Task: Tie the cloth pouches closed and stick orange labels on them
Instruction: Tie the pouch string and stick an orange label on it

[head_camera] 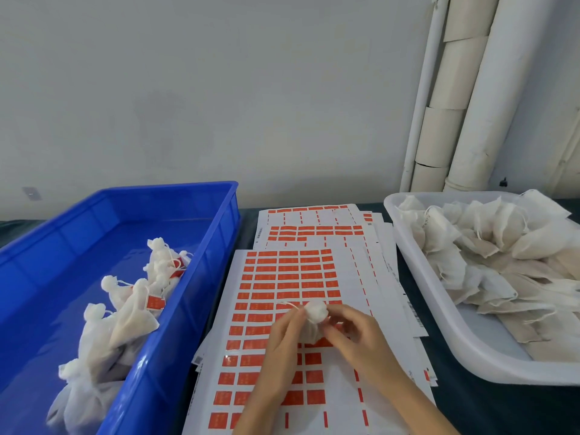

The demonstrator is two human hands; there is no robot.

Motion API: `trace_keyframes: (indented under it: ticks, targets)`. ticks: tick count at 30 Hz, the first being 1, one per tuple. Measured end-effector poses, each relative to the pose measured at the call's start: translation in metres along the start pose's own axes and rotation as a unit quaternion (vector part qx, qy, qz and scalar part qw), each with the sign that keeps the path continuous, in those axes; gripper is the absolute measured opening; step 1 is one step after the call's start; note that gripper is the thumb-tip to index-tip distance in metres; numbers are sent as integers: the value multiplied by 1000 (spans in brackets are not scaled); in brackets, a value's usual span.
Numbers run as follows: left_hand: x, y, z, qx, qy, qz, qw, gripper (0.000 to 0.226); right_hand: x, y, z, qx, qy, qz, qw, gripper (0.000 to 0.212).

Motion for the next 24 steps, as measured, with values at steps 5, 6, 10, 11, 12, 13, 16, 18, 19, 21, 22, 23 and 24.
trace_keyframes:
  ticks: [5,6,10,11,12,13,16,18,19,21,22,23,24]
  targets:
    - [14,-4,-2,-14,-69,-8,997,26,-2,11,3,44,-2,-54,998,17]
    - [14,-4,-3,-14,-74,-13,997,26,0,12,4,53,-8,-70,996,16]
    - [6,2,-9,8,-57,-15,998,15,3,16,5,82,-13,-105,991,20]
    - [3,3,-10,15,-50,-14,999,14,3,17,5,91,-8,-114,989,23]
    - [1,4,-11,20,-42,-10,999,14,3,19,5,97,-3,-122,988,24]
    - [-1,4,-11,22,-33,-5,999,14,3,20,4,101,3,-126,987,23]
    - [-7,5,-12,23,-4,18,1000,16,1,21,4,109,30,-88,990,19]
    - [-9,5,-13,19,6,37,999,18,-6,20,5,111,64,-31,991,17]
    - [-9,4,-13,17,7,41,999,19,-11,19,7,111,80,3,991,19]
    - [-7,4,-13,14,4,43,999,19,-21,17,11,120,113,65,984,28]
    - [-6,3,-12,12,0,43,999,18,-25,17,13,132,129,90,979,33]
    - [-4,2,-12,11,-3,42,999,18,-28,18,16,145,144,113,972,36]
    - [-3,2,-12,11,-7,40,999,17,-31,18,18,157,156,135,966,36]
Point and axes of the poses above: each hand's wrist, its own z-axis away from the middle knuckle, its own y-axis out of the back of the hand, x = y × z, the point moved 8 cm from there along -z, towards the middle knuckle, and after that the axes turned 10 degrees about -x, right-handed, at the moved point
